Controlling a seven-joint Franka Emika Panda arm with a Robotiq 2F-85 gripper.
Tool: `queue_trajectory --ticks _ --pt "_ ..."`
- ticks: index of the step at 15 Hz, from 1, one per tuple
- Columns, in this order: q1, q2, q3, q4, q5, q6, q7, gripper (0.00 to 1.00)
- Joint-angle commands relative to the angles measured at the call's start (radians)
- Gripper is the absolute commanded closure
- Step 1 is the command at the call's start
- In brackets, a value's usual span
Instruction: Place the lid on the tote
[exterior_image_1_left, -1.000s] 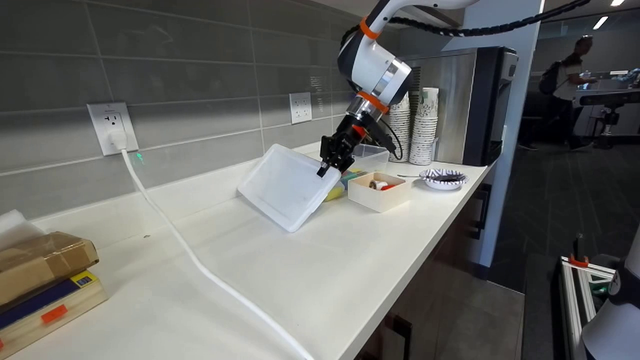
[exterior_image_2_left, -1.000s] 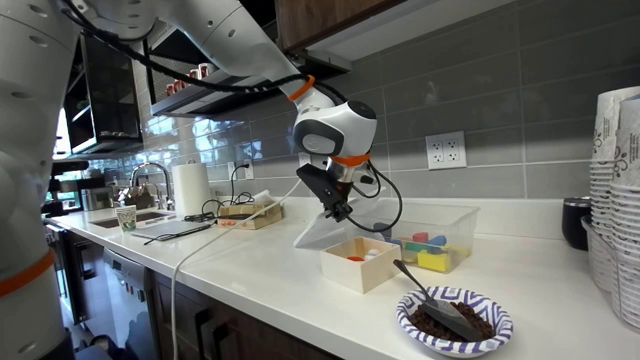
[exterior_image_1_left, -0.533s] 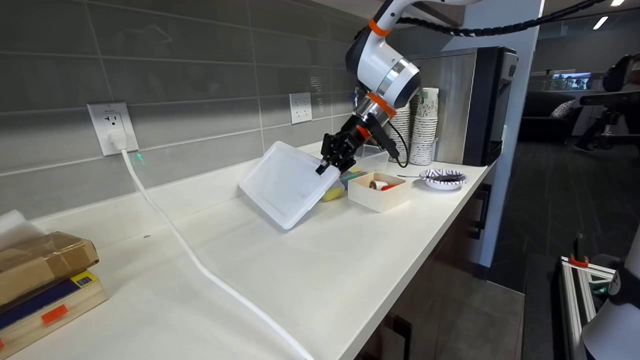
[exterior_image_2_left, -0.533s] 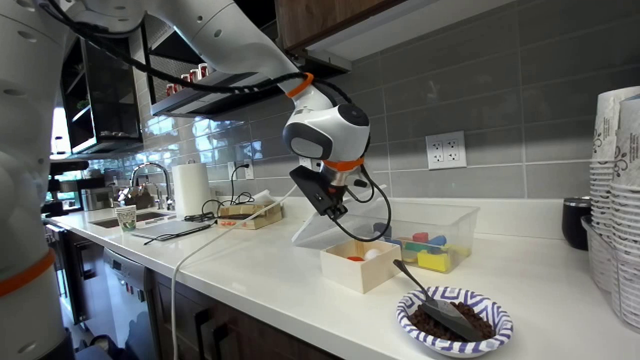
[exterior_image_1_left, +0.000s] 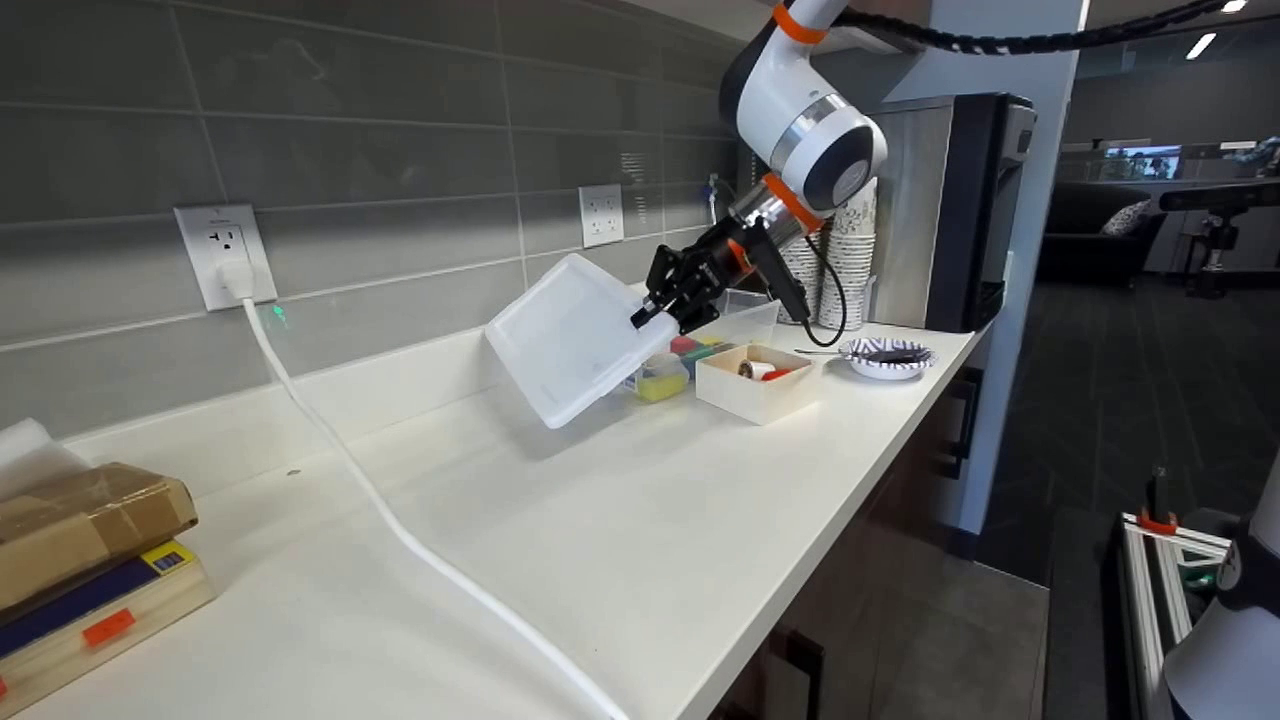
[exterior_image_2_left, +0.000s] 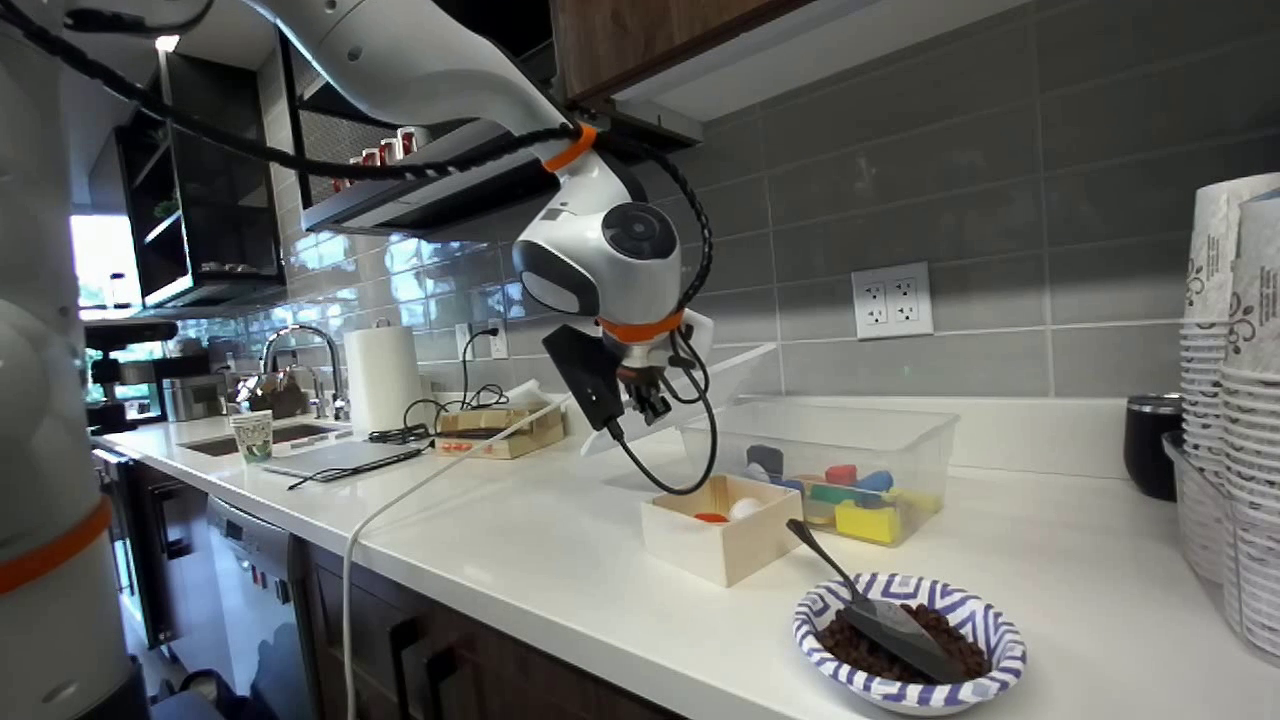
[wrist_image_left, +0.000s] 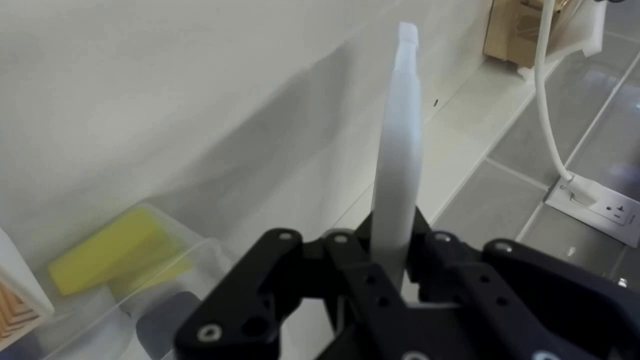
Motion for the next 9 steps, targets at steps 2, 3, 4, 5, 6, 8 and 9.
queue_trajectory --ticks 2,3,4,5,6,8,9 --pt "0.042 -0.102 0.010 -0.066 0.177 0.112 -0.004 0.98" --pt "0.048 -0.113 0.012 -0.067 0.212 0.133 0.003 0.98" --pt "0.052 -0.121 0.016 -0.068 0.248 0.155 0.011 0.98" --pt "0.057 -0.127 0.020 -0.066 0.295 0.181 0.014 0.98" --pt "0.057 -0.131 0.028 -0.064 0.337 0.200 0.011 0.98" --pt "0.063 -0.134 0.038 -0.053 0.449 0.260 -0.004 0.98" --pt "0.064 -0.132 0.046 -0.050 0.488 0.289 -0.001 0.98"
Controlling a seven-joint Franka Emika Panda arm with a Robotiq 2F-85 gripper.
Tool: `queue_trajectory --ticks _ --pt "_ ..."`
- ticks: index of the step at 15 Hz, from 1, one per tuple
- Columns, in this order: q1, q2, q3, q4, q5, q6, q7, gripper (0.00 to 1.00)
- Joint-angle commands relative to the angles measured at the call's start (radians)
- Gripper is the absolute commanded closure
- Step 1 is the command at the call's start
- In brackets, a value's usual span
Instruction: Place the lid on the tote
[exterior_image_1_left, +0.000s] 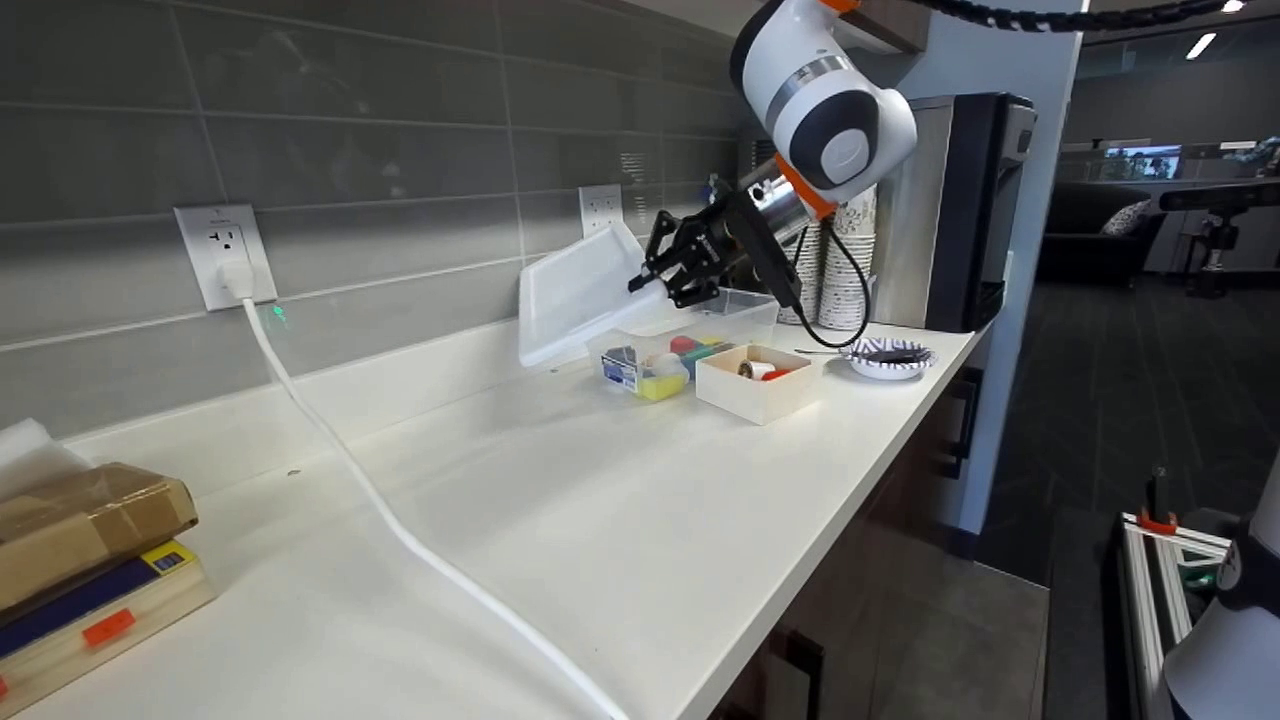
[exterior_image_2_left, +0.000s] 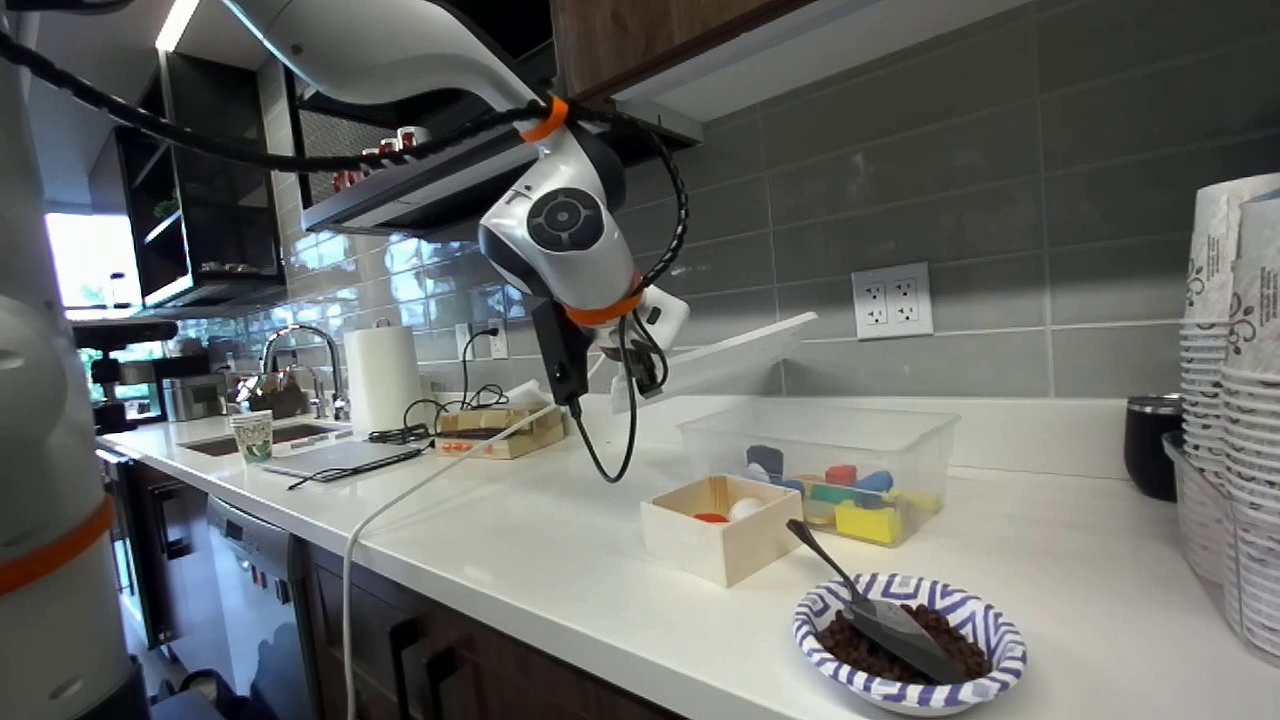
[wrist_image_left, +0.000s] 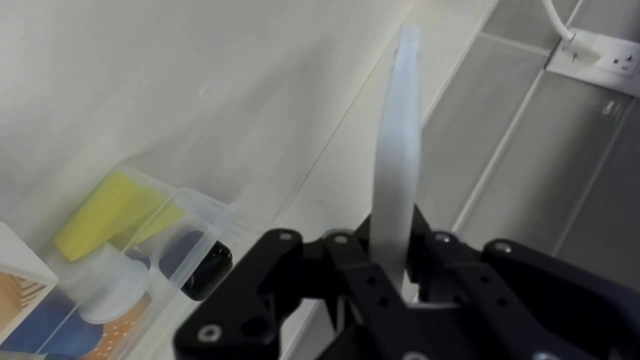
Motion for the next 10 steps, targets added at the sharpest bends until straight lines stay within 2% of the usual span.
queue_trajectory --ticks 1,5,10 --pt "0.015 -0.036 0.023 -0.005 0.190 0.115 -0.021 0.98" --pt "0.007 -0.034 0.033 0.002 0.370 0.151 -0.056 0.98" --pt "-0.007 -0.035 0.027 -0.002 0.639 0.125 -0.187 0.98"
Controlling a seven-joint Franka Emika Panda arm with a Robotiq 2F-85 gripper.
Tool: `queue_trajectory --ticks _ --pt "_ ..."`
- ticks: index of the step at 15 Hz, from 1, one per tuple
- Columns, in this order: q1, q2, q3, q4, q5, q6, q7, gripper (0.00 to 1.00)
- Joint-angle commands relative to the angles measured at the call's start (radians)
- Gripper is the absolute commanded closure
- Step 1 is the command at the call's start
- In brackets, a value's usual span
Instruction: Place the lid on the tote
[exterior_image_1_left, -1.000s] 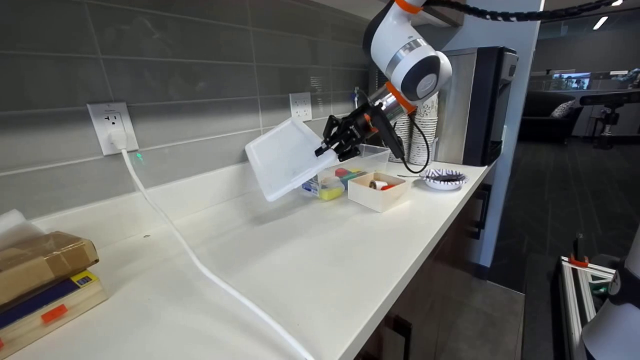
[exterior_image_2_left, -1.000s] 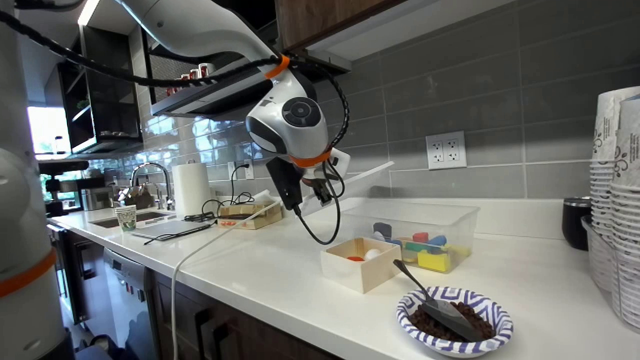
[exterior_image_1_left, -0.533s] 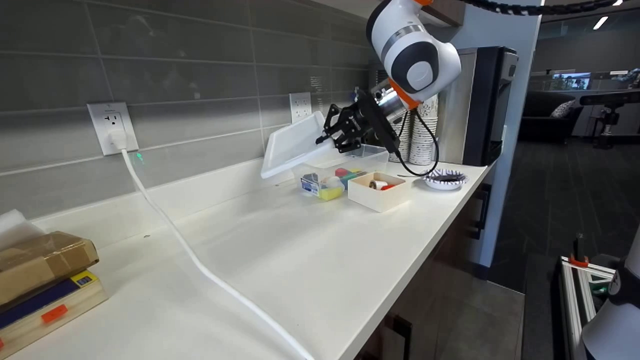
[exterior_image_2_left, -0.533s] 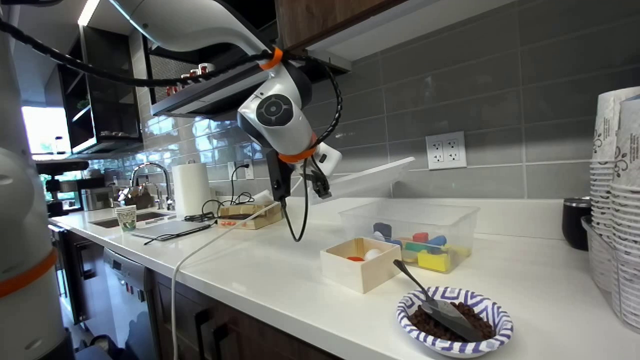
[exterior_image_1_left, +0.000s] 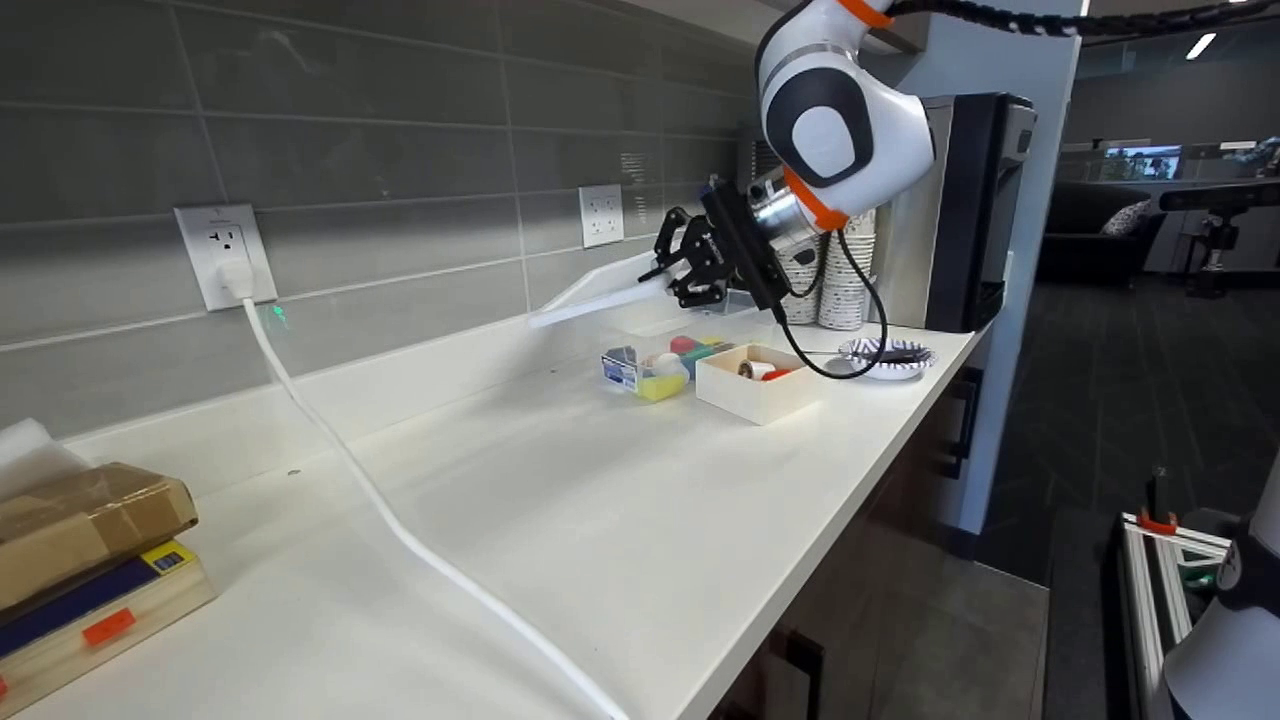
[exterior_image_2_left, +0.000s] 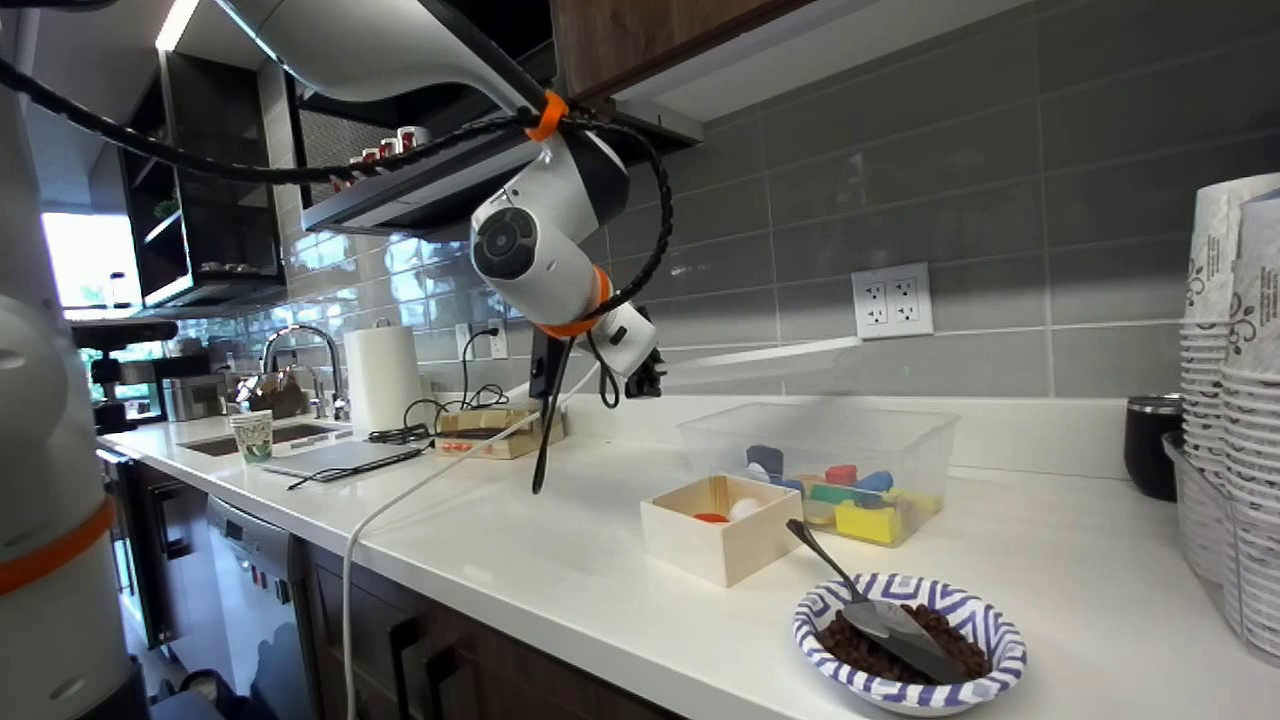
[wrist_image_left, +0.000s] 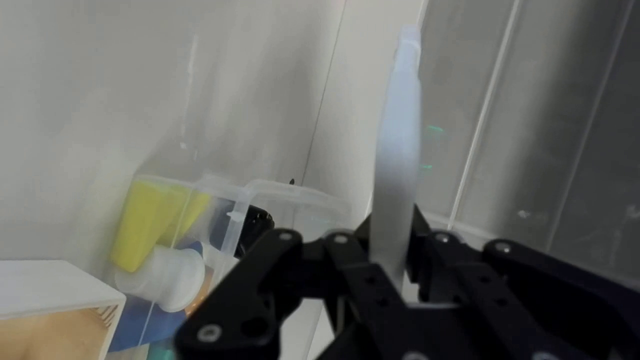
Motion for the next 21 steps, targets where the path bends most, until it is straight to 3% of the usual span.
queue_trajectory --ticks 1,3,4,12,13,21 --pt "-0.012 -0.017 -0.002 -0.005 0.196 -0.006 -0.117 0.98" --pt "-0.020 -0.015 -0.005 -0.016 0.284 -0.019 -0.167 0.98" --pt "-0.049 -0.032 -0.020 -0.019 0.193 -0.029 -0.080 0.98" --pt "-0.167 -0.057 -0.075 -0.082 0.196 -0.144 -0.071 0.98" --pt "-0.150 -0.058 -0.104 -0.093 0.191 -0.161 -0.074 0.98" --pt "-0.135 -0.045 -0.109 -0.162 0.191 -0.240 -0.090 0.98"
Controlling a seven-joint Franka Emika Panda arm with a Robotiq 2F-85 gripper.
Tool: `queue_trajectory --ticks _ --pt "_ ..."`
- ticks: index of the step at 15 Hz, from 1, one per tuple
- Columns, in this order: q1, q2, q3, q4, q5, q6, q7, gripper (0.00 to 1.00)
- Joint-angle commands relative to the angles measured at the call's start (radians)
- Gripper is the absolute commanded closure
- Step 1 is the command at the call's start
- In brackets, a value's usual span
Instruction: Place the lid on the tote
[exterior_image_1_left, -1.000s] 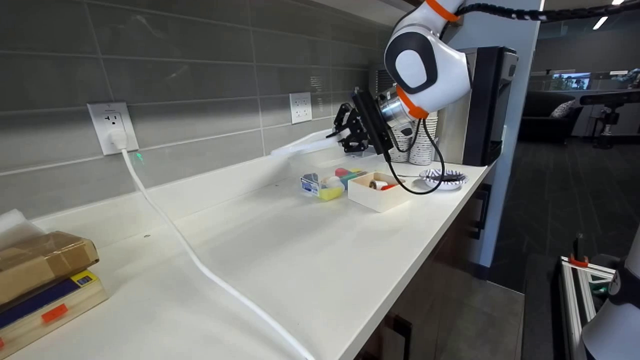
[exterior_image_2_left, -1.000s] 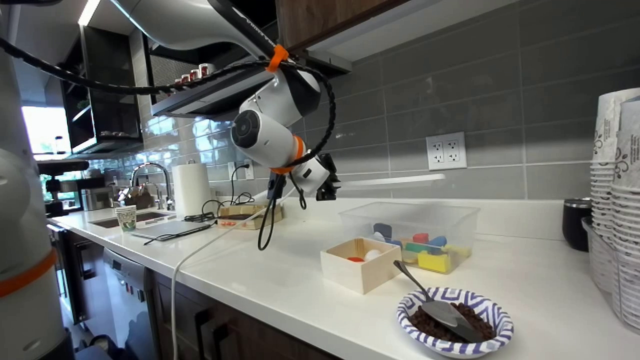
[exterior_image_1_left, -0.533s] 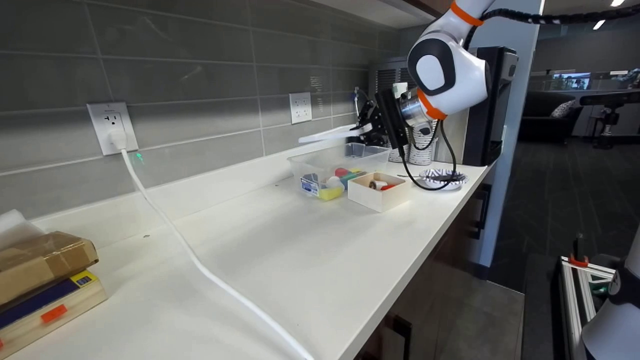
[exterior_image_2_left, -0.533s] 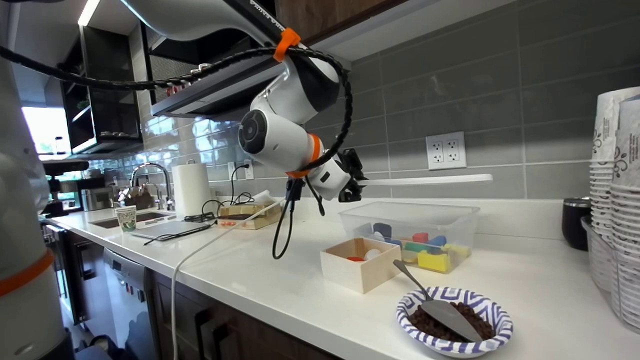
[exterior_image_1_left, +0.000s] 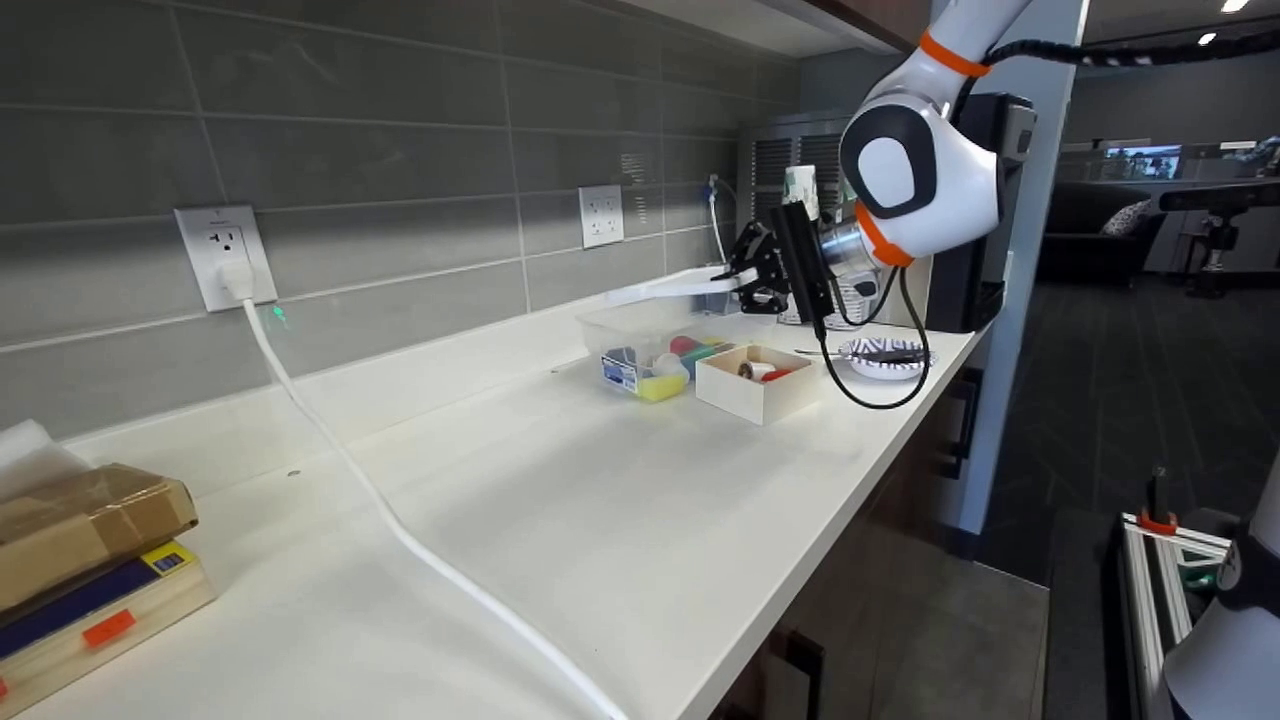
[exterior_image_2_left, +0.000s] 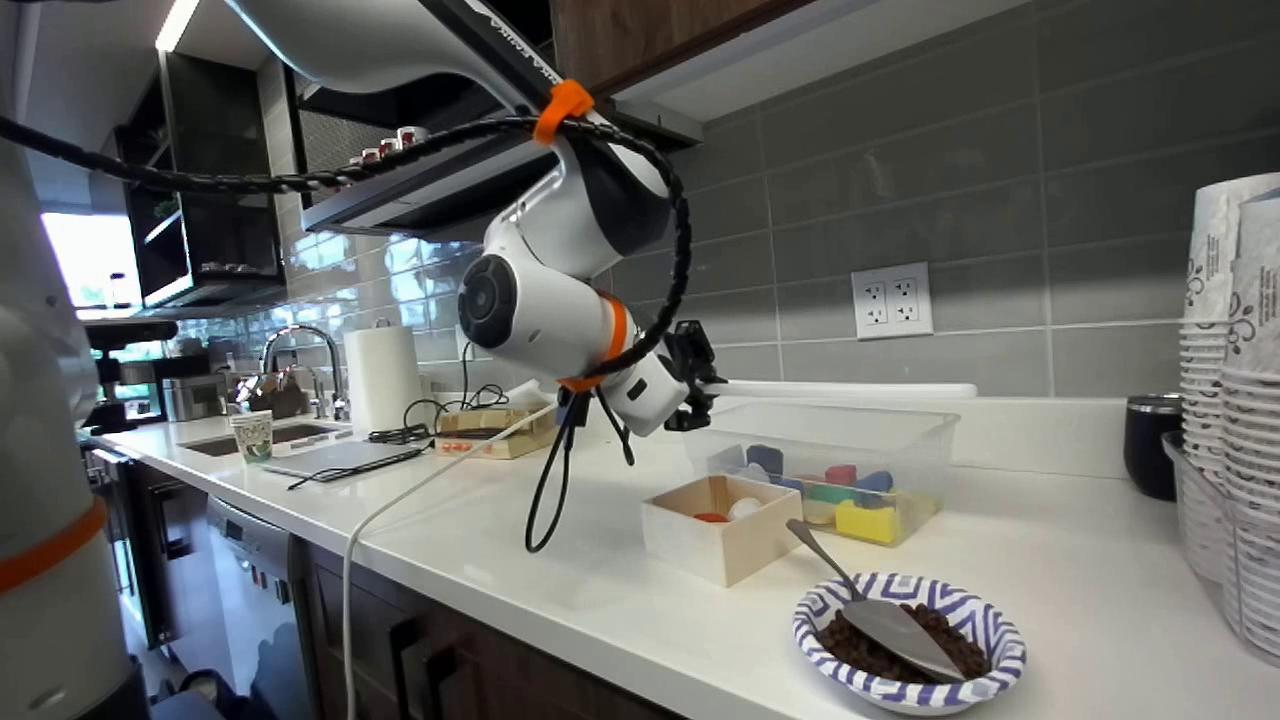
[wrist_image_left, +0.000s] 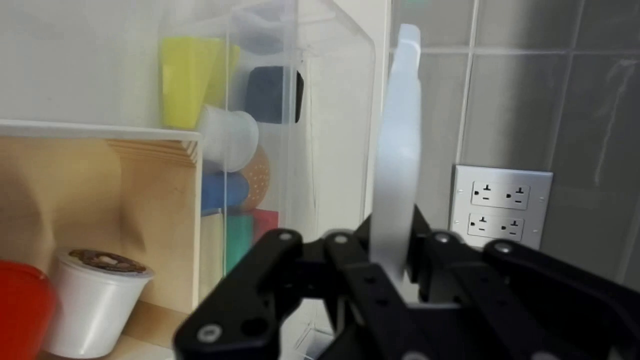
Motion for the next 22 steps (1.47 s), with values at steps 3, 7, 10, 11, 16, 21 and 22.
queue_trajectory --ticks 3,7,10,11,16,21,22 --pt "0.013 -0.016 -0.006 -0.030 -0.004 -0.047 -0.006 0.98" --pt "0.015 -0.001 -0.005 -0.020 -0.004 -0.052 -0.006 0.98" --pt "0.023 0.008 0.001 -0.019 -0.004 -0.042 -0.006 0.65" --pt "0.022 0.004 -0.001 -0.021 -0.004 -0.044 -0.011 0.58" --pt "0.028 -0.002 0.000 -0.026 -0.004 -0.044 -0.014 0.20" --pt "0.045 -0.006 0.015 -0.026 -0.004 0.020 -0.024 0.00" --pt "0.052 -0.010 0.022 -0.029 -0.004 0.048 -0.021 0.00"
